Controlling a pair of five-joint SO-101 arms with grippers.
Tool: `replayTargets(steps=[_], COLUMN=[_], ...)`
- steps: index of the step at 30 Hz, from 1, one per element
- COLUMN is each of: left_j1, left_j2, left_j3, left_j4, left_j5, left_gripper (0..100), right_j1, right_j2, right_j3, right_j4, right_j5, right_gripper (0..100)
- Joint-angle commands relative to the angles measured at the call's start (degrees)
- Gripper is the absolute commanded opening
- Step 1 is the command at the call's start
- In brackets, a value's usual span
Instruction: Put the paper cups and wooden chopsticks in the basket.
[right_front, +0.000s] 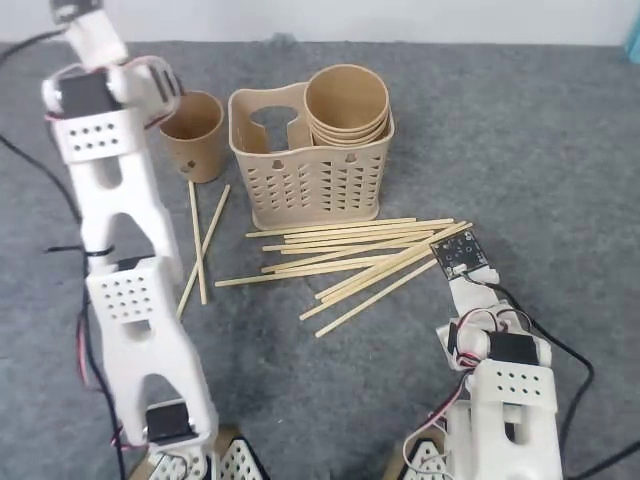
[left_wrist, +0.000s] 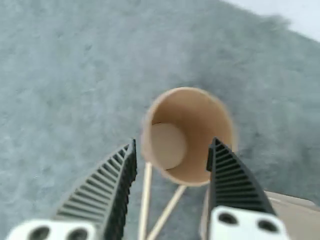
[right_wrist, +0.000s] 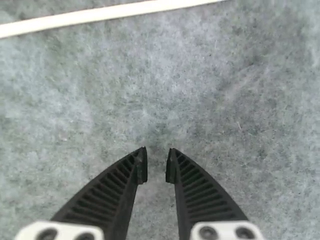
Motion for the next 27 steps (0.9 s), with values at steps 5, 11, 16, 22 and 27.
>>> replayTargets(steps=[5, 11, 16, 22, 27], left_j1=[-0.88, -0.53, -0.09, 0.35, -0.09], left_j2=[-1.67, 4.57, 9.58, 10.9, 9.67], left_j3=[4.53, 9.98, 7.34, -1.01, -5.67], left_j4=[0.53, -7.03, -5.71, 1.14, 2.02], left_j5=[-5.01, -4.92, -4.92, -5.01, -4.92], left_gripper=[22, 22, 17, 2, 1], right_j1=[-0.31, -0.22, -0.22, -0.31, -0.31], right_j2=[-1.45, -1.45, -1.45, -1.45, -1.45], right_j3=[-0.35, -0.35, -0.35, -0.35, -0.35], right_j4=[0.04, 0.4, 0.4, 0.31, 0.31], right_j5=[0.79, 0.79, 0.79, 0.79, 0.79], right_gripper=[7.5, 7.5, 7.5, 7.5, 7.5])
